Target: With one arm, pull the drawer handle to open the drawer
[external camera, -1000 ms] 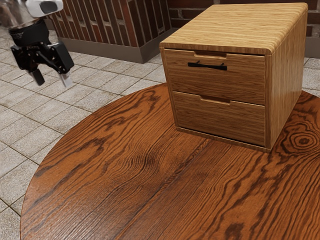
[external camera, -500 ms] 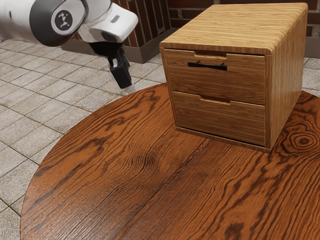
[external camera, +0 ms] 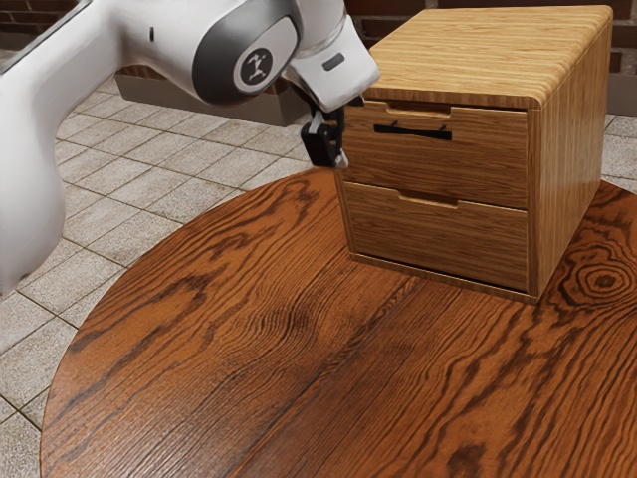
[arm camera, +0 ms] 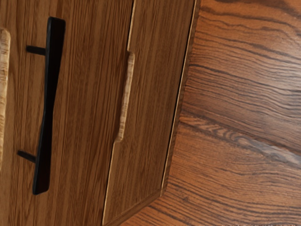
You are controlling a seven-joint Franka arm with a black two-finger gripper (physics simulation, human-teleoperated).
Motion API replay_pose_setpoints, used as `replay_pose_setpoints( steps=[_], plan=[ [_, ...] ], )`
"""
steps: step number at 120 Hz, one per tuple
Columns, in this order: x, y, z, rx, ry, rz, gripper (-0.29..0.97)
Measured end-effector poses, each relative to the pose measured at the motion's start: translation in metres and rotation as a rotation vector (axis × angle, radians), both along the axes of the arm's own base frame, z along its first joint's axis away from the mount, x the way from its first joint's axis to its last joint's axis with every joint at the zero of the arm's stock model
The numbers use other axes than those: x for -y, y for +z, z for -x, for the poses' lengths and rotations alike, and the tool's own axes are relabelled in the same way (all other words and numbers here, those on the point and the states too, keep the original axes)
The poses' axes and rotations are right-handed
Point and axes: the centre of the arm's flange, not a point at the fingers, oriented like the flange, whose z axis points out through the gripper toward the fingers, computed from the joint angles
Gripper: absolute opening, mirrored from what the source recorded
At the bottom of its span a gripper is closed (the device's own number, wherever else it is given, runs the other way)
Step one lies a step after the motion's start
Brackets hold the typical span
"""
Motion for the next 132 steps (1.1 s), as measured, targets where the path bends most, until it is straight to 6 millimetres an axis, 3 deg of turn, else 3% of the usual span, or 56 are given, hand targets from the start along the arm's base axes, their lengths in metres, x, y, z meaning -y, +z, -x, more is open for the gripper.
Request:
replay_pose_setpoints(
  steps=[17, 37, 77, 106, 132],
  plan=[
    [0.005, -0.016, -0.028, -0.013, -0.027, -0.005, 0.51],
    [0.001, -0.026, -0.047, -0.033, -0.017, 0.03, 0.43],
    [-0.007, -0.047, -0.062, -0.073, -0.008, 0.067, 0.39],
    [0.001, -0.03, -0.06, -0.009, -0.027, 0.032, 0.39],
    [0.007, -0.037, -0.074, 0.048, -0.053, 0.016, 0.39]
  ],
)
